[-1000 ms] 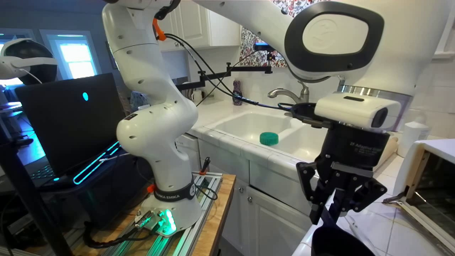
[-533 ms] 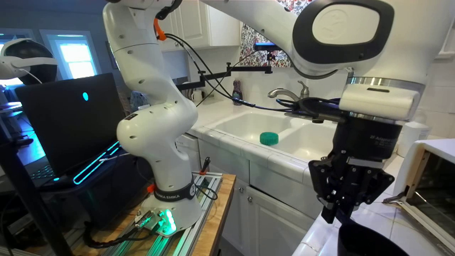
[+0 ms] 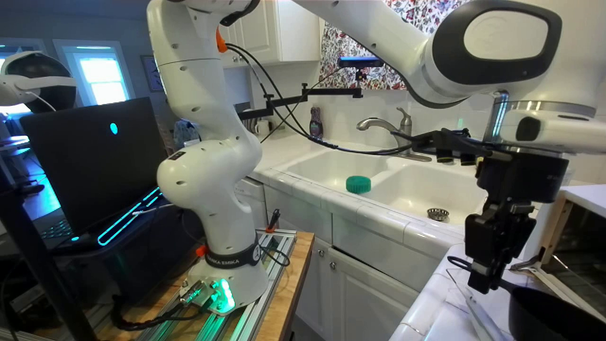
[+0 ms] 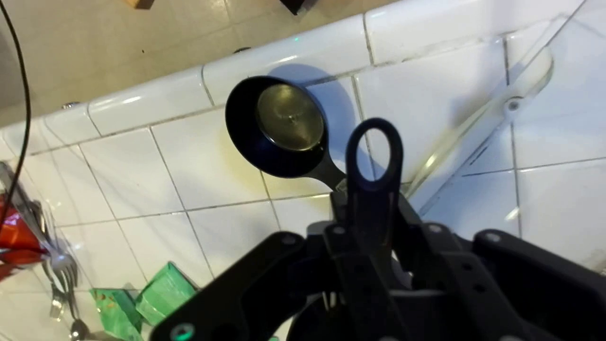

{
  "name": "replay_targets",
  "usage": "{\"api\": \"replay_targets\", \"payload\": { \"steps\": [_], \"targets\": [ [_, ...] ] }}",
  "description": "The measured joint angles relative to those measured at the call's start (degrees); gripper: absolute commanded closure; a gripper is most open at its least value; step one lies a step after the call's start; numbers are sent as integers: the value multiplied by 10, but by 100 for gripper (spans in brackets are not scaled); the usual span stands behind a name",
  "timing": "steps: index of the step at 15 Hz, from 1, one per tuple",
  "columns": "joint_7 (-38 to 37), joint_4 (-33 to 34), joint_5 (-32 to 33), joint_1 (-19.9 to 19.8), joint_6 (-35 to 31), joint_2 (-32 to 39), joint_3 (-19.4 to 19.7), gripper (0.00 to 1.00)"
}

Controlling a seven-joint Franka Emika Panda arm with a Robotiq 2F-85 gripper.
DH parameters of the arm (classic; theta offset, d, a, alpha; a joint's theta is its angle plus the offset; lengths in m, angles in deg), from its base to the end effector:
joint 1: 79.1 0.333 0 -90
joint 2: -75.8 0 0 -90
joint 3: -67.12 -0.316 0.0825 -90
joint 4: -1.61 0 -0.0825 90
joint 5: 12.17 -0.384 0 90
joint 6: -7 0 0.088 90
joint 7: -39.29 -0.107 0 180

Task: Put the right black pot in the oven grill

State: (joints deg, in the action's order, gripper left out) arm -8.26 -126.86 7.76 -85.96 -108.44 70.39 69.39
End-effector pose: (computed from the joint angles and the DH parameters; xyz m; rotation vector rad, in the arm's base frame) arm 0.4847 -0.0984 0.4002 2.5835 -1.1186 -0.0359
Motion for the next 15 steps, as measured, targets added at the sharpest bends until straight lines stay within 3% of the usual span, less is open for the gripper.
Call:
{"api": "replay_targets", "payload": {
  "steps": [14,15],
  "targets": [
    [365,53,19,36,-110,79,-6,94],
    [395,55,18,38,-119,82,-6,76]
  ]
}}
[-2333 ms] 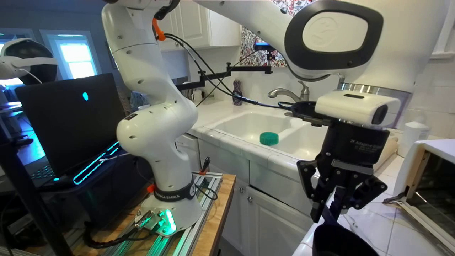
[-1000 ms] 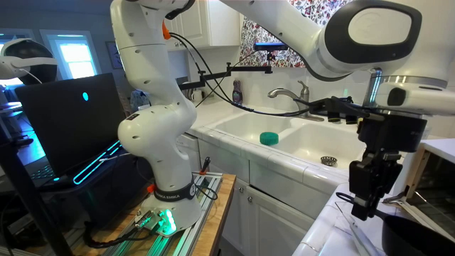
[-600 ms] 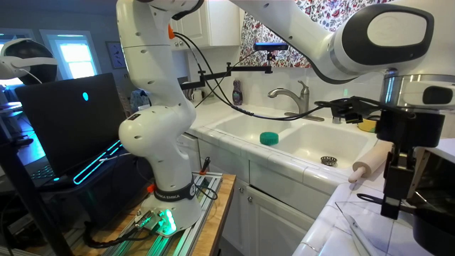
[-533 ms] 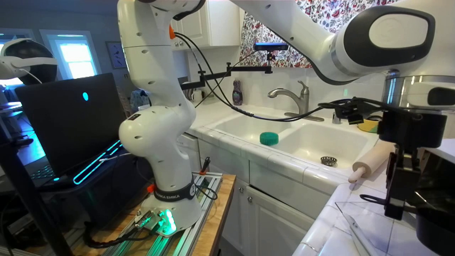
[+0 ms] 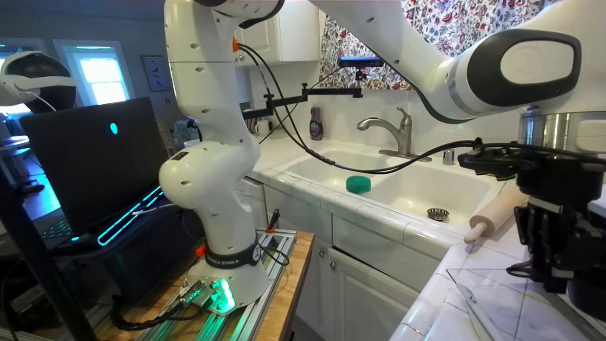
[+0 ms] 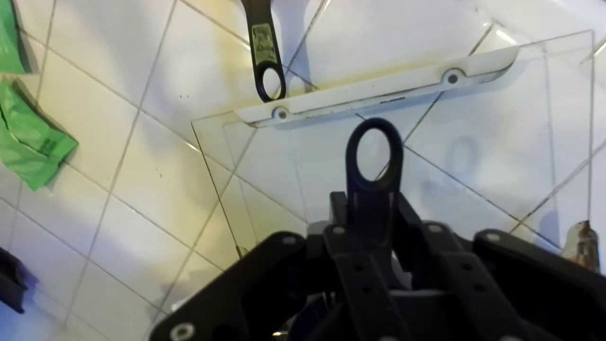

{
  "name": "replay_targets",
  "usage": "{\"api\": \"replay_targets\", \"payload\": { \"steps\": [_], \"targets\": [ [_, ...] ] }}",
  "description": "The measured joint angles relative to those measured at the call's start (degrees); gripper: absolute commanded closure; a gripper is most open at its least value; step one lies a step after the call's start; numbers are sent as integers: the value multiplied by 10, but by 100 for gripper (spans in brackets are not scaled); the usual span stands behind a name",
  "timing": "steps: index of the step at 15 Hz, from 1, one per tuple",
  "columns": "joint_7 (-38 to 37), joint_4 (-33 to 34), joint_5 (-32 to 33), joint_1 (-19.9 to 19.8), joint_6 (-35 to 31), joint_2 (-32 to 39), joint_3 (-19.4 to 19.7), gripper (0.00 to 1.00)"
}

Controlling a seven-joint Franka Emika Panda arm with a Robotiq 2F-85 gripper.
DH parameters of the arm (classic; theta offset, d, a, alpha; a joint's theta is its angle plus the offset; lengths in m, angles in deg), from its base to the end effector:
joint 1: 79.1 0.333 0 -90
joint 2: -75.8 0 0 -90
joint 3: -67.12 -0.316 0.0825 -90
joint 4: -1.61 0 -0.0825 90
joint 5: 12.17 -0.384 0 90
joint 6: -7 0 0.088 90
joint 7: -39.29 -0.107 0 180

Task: Put the right black pot in the oven grill

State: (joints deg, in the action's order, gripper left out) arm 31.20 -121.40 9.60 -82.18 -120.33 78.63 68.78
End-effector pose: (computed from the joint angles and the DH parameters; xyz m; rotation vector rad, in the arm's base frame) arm 0.5468 -0.0571 0.3838 2.8362 0.0062 0.0492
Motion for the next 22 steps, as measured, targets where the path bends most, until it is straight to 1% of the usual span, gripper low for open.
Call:
{"api": "replay_targets", "payload": {
  "steps": [2,6,7,11,18,22],
  "targets": [
    [41,4,0,3,-9,4,0,76],
    [57,7,0,4,-9,7,0,76],
    [57,7,0,4,-10,7,0,94],
    [63,6,-10,4,-9,7,0,94],
    [153,7,-98,4,-26,10,-1,94],
    [179,19,-113,4,-38,23,-1,94]
  ]
}}
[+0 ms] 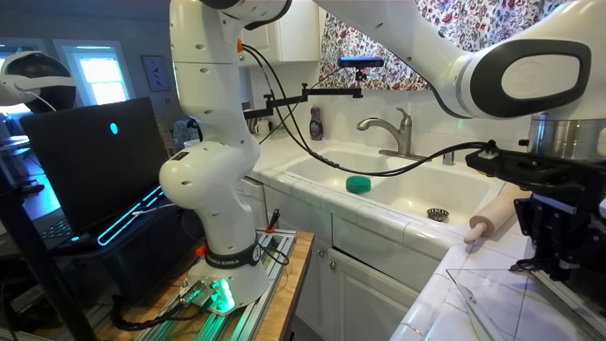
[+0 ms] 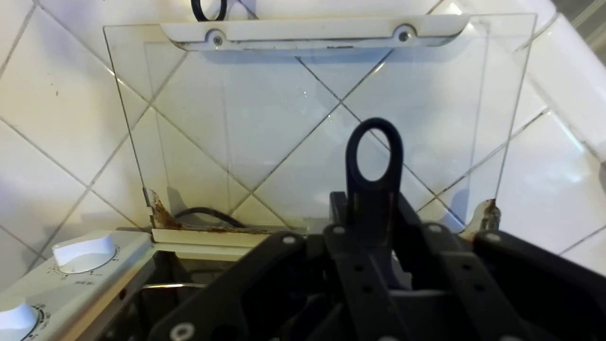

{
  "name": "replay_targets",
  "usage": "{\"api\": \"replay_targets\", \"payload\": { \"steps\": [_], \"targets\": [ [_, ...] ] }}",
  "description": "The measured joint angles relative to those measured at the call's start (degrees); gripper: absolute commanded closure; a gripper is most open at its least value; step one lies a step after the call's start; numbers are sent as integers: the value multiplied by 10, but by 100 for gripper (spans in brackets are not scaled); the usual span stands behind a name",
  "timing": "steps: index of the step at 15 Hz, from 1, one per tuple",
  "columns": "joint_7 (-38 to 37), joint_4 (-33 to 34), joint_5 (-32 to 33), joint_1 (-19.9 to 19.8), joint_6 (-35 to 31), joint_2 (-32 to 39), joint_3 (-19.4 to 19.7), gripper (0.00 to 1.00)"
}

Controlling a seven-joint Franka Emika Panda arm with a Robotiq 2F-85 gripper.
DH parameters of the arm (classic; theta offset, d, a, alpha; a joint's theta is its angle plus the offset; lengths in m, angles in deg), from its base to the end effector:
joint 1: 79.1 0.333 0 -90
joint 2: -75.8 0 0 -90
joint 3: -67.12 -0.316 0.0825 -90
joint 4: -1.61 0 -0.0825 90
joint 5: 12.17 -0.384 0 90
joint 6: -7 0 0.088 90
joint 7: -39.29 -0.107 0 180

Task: Put the right black pot in the oven grill

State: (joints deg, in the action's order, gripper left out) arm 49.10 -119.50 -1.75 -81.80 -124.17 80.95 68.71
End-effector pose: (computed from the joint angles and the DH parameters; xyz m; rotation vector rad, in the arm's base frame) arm 0.5641 -0.0462 0.3810 2.9697 0.3139 0.1002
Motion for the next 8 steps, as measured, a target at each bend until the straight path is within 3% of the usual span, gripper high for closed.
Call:
{"api": "replay_targets", "payload": {
  "steps": [8],
  "targets": [
    [11,45,-18,0,-11,48,-3,94]
  ]
}}
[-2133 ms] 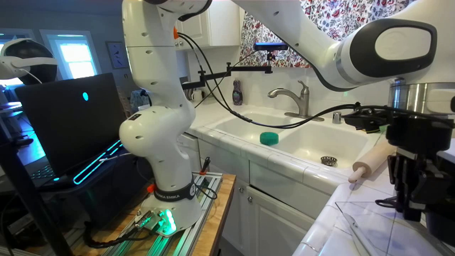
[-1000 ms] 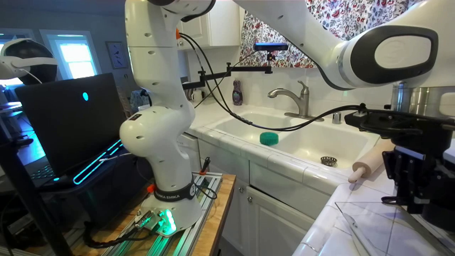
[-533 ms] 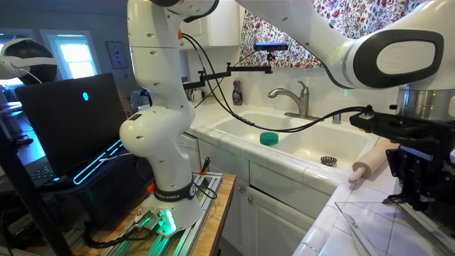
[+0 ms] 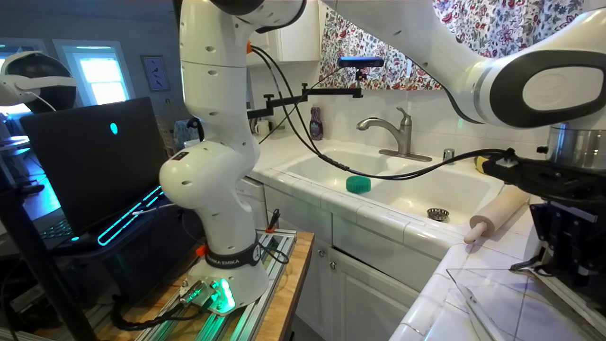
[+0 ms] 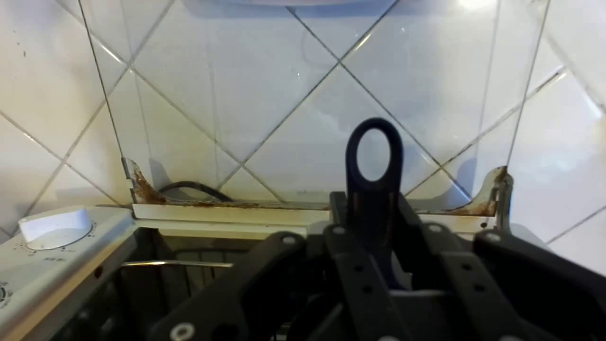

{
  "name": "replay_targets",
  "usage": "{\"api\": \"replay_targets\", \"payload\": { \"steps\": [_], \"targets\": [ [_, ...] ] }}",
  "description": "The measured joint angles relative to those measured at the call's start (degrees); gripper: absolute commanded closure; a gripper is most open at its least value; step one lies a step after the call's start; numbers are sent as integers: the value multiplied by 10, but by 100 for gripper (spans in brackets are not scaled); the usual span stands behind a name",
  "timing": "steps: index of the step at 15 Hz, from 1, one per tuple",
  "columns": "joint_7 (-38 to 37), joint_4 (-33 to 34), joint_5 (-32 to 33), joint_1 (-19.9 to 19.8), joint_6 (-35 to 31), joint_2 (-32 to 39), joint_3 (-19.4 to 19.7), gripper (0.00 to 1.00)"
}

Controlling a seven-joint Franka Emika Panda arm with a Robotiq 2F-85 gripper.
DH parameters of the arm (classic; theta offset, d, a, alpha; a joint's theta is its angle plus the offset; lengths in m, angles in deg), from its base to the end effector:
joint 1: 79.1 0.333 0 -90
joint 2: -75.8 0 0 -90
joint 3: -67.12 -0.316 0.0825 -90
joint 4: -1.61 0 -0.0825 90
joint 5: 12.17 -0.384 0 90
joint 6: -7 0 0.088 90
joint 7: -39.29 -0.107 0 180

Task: Put the right black pot in the oven grill

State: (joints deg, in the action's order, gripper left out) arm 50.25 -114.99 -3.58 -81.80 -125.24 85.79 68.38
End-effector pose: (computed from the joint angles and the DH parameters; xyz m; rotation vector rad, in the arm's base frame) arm 0.5902 -0.0435 0.3696 2.9899 0.3274 0.1234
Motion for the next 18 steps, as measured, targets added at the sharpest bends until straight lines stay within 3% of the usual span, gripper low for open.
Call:
{"api": "replay_targets", "payload": {
  "steps": [6,7,8,10,16,18],
  "targets": [
    [1,36,-3,0,0,27,-10,94],
    [1,42,-4,0,0,31,-10,90],
    [1,47,-4,0,0,35,-11,51],
    [1,58,-4,0,0,44,-12,43],
    [-3,75,-3,1,1,58,-13,1],
    [-22,75,6,5,19,56,-9,0]
  ]
}}
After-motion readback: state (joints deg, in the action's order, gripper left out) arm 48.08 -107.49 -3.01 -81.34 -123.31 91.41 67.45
